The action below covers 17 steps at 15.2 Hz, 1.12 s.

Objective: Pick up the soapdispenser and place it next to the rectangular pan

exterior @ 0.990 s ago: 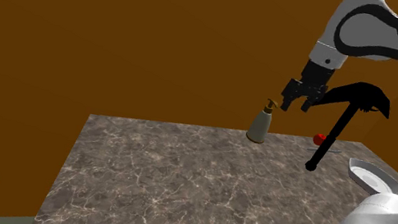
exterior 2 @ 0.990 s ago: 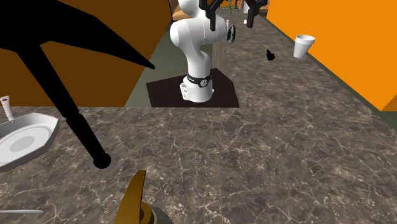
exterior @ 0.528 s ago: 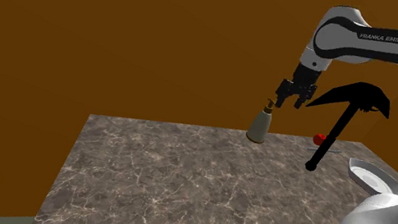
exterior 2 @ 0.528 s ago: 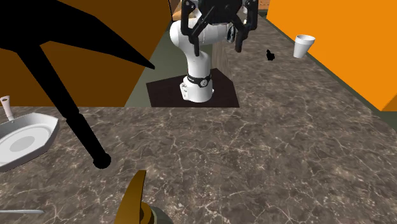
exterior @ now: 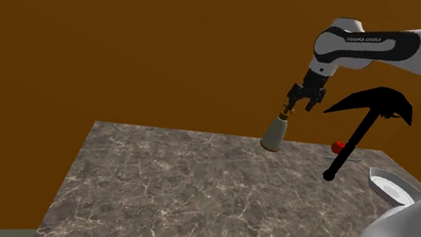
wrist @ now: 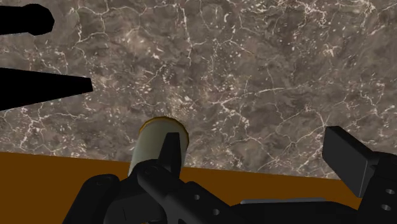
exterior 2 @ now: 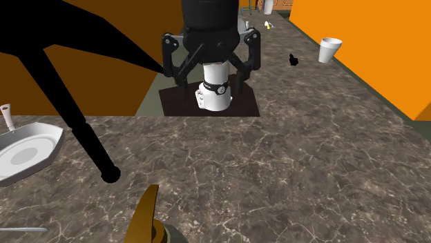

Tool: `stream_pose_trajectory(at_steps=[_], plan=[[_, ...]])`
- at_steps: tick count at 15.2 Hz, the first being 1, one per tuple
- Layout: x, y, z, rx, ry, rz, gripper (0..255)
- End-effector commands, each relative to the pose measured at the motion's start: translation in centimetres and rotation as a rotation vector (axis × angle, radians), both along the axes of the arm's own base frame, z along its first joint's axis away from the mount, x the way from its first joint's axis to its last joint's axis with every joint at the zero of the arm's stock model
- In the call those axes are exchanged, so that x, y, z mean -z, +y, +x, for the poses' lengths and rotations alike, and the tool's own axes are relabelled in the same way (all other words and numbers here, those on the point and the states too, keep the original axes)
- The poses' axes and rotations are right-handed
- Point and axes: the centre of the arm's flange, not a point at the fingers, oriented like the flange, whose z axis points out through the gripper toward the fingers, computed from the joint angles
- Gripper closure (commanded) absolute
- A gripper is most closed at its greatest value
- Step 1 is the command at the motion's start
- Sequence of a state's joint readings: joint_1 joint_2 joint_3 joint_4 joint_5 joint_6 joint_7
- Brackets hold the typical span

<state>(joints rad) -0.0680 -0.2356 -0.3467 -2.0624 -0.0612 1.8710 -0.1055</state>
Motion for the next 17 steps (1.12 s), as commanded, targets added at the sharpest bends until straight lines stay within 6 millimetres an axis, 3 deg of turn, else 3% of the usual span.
stream_pose_trajectory(at_steps=[1, 14, 17], plan=[[0.9, -2.0, 1.6, 0.006, 0.002, -0.002, 0], [6.3, -15.0, 11.4, 0.046, 0.012, -0.009, 0], [7.4, -15.2, 11.5, 0.047, 0.012, -0.009, 0]])
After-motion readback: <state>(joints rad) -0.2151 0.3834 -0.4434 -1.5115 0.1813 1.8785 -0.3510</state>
